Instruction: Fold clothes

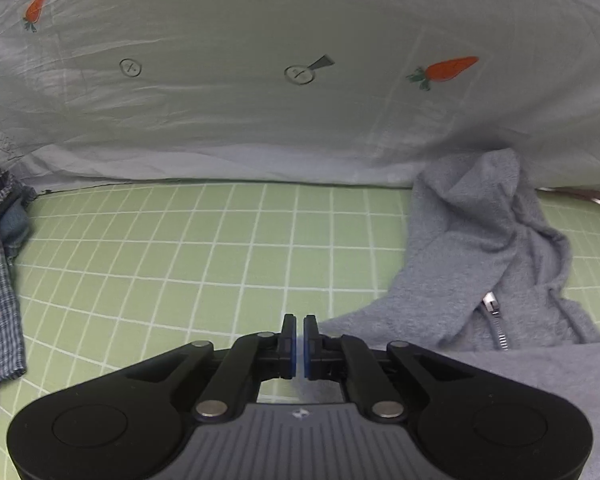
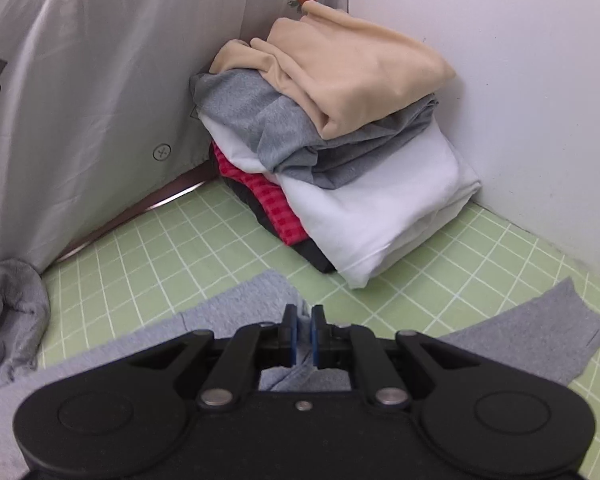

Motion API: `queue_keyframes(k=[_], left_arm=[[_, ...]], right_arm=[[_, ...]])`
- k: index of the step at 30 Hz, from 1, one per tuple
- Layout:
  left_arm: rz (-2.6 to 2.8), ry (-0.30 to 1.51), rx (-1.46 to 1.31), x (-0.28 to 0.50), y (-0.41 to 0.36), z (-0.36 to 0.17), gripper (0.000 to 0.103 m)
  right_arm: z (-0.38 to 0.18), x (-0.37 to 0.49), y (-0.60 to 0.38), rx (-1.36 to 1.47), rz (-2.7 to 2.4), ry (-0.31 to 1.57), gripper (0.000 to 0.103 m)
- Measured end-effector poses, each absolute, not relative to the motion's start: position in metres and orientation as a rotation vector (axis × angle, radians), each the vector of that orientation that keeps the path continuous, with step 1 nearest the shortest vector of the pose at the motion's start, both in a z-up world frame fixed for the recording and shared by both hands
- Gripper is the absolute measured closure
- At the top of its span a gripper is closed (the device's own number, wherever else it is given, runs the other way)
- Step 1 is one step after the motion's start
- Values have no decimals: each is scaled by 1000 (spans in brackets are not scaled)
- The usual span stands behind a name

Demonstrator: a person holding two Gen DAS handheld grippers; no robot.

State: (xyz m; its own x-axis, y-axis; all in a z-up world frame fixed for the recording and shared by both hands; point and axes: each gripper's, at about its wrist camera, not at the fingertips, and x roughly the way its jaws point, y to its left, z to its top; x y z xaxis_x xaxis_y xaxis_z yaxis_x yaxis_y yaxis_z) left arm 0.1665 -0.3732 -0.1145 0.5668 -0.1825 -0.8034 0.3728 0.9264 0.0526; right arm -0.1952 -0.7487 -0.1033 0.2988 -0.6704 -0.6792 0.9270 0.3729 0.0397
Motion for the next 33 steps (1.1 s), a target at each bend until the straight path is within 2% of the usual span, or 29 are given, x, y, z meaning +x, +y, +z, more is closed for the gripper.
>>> queue_keyframes(k=[6, 7, 9, 12, 21, 31, 32, 33], left_arm=[[-335, 934, 179, 165, -356, -118, 94], [-336, 939, 178, 163, -354, -118, 90], [-331, 948, 178, 156, -351, -119, 74], [-326, 956, 169, 145, -346, -119, 67], [-350, 1016, 100, 117, -332, -126, 66], [-375, 1015, 128, 90, -328, -127, 66], [-378, 1013, 132, 88, -328, -127, 66], [-381, 1010, 138, 86, -328, -125, 66]], right_arm=[[-116, -198, -749, 543, -1122, 650, 96], [-115, -197, -747, 536, -1120, 652, 96], [-113, -193, -743, 526, -1109, 652, 96], [-107, -185, -734, 525, -1078, 632, 96], [-95, -131, -677, 474, -866, 627, 96], [-111, -41, -541, 377, -343, 749, 95], [-117, -36, -530, 359, -309, 784, 93], [-123, -30, -518, 341, -274, 818, 84]])
